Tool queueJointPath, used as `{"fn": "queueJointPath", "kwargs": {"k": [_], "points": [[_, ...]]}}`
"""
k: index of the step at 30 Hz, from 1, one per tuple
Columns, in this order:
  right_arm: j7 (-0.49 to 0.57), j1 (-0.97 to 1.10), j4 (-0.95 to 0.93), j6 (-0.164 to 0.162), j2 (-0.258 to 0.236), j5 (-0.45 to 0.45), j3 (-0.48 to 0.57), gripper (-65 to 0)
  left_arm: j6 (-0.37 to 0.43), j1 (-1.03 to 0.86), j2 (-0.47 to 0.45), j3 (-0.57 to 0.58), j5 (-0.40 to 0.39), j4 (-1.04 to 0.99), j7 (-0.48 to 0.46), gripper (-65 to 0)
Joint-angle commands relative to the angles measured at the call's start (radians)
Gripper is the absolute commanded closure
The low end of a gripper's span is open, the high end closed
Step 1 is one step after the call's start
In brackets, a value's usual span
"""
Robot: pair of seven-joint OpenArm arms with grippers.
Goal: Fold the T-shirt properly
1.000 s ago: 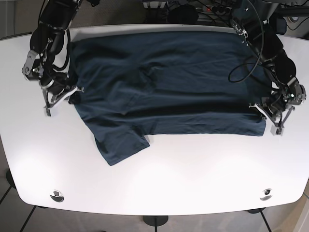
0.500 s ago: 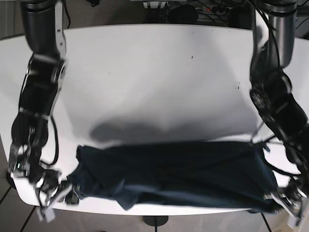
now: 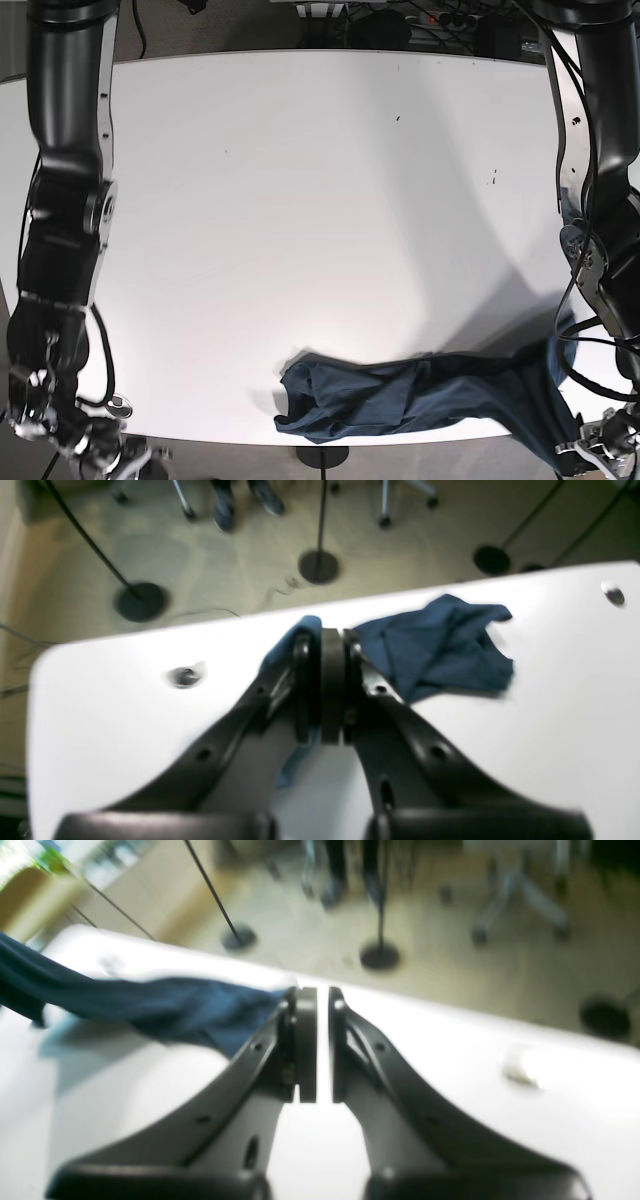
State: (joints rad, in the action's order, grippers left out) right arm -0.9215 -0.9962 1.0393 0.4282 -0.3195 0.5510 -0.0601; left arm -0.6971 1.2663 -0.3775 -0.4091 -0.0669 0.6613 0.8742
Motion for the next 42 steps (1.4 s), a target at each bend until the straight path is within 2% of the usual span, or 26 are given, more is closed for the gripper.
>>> {"fn": "queueJointPath", "kwargs": {"k": [1, 4, 5, 9, 10, 13, 17, 19, 20, 21, 23, 26, 28, 30, 33, 37, 40, 42], "points": [[0.032, 0.072, 0.109, 0.005, -0.005, 0.022, -0.053, -2.2, -0.001, -0.004, -0.01, -0.064, -0.014, 0.2, 0.052, -0.3], [0.018, 0.225, 0.192, 0.005, 0.003, 0.022, -0.077, -2.4, -0.001, -0.191, 0.019, -0.116, -0.021, 0.492, 0.225, -0.3], [0.017, 0.28, 0.215, 0.005, 0.016, 0.022, -0.077, -2.4, -0.001, -0.29, 0.038, -0.142, -0.05, 0.605, 0.29, -0.3], [0.017, 0.431, 0.306, 0.005, 0.027, 0.022, -0.079, -2.4, -0.001, -0.612, 0.051, -0.205, -0.184, 0.926, 0.452, -0.1], [0.017, 0.471, 0.319, 0.005, 0.05, 0.022, -0.079, -2.4, -0.001, -0.715, 0.076, -0.228, -0.233, 1.006, 0.485, -0.1], [0.017, 0.534, 0.322, 0.005, 0.07, 0.022, -0.079, -2.4, -0.001, -0.982, 0.096, -0.287, -0.27, 1.19, 0.492, -0.1], [0.017, 0.583, 0.358, 0.005, 0.075, 0.022, -0.079, -2.4, -0.001, -1.187, 0.093, -0.359, -0.271, 1.253, 0.491, -0.6], [0.017, 0.61, 0.398, 0.005, 0.075, 0.022, -0.077, -2.4, -0.001, -1.207, 0.074, -0.365, -0.267, 1.248, 0.491, -9.7], [0.017, 0.62, 0.416, 0.005, 0.075, 0.022, -0.076, -2.4, -0.001, -1.206, 0.073, -0.365, -0.265, 1.247, 0.491, -17.5], [0.017, 0.632, 0.441, 0.005, 0.075, 0.022, -0.074, -2.4, -0.001, -1.203, 0.076, -0.363, -0.265, 1.247, 0.491, -30.0], [0.017, 0.639, 0.453, 0.005, 0.085, 0.022, -0.074, -2.4, -0.001, -1.143, 0.078, -0.307, -0.264, 1.245, 0.489, -43.2], [0.003, 0.639, 0.465, 0.005, 0.095, 0.022, -0.077, -2.4, -0.001, -1.069, 0.081, -0.198, -0.262, 1.239, 0.485, -42.2], [-0.032, 0.639, 0.471, 0.005, 0.101, 0.022, -0.077, -2.4, 0.021, -0.988, 0.114, -0.107, -0.258, 1.148, 0.385, -42.4], [-0.034, 0.639, 0.485, 0.005, 0.102, 0.022, -0.077, -2.4, 0.138, -0.902, 0.12, 0.008, -0.221, 0.94, 0.207, -42.6], [-0.035, 0.641, 0.499, 0.005, 0.102, 0.022, -0.079, -2.4, 0.205, -0.791, 0.12, 0.109, -0.218, 0.659, 0.006, -42.6], [-0.035, 0.661, 0.536, 0.005, 0.102, 0.022, -0.088, -2.4, 0.262, -0.655, 0.116, 0.235, -0.218, 0.295, -0.211, -42.6], [-0.037, 0.69, 0.565, 0.005, 0.122, 0.022, -0.16, -2.4, 0.276, -0.59, 0.116, 0.356, -0.218, 0.062, -0.382, -42.6], [-0.037, 0.695, 0.565, 0.005, 0.124, 0.022, -0.172, -2.4, 0.276, -0.563, 0.116, 0.416, -0.218, -0.036, -0.448, -42.6]]}}
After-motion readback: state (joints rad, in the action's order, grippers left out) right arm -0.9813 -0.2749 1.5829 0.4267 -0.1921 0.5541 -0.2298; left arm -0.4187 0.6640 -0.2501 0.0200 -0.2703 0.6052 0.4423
